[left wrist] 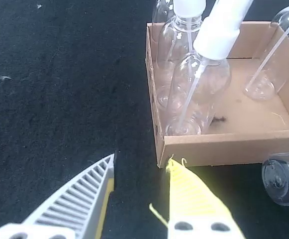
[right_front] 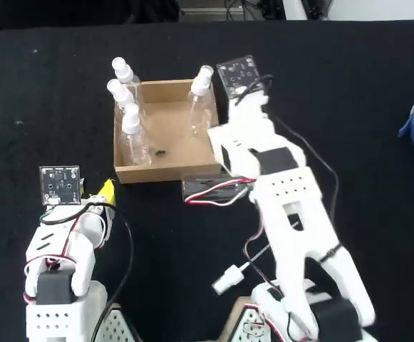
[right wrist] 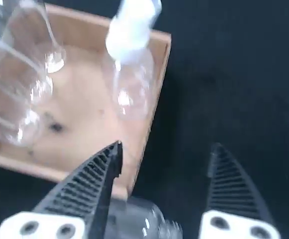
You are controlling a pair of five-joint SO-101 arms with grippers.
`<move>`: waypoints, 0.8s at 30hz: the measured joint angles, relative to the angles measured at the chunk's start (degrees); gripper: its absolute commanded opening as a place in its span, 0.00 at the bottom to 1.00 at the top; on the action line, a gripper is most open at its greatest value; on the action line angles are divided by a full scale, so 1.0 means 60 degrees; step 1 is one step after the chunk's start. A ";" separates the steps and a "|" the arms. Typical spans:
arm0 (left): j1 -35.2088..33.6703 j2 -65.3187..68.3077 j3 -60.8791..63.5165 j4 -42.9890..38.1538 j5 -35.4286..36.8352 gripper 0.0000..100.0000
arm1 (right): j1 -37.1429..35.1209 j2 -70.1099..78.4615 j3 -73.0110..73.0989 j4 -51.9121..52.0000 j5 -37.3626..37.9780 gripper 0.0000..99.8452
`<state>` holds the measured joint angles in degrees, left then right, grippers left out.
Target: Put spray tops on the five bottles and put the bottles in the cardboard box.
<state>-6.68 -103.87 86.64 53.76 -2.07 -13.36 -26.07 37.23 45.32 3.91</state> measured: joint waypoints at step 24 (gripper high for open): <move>0.0000 0.0000 0.0000 0.0000 0.0000 0.03 | 0.1773 0.2374 0.1832 -0.1993 -0.2081 0.16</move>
<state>-6.68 -103.87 86.64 53.76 -2.07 -2.73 -11.82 48.22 33.36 -8.57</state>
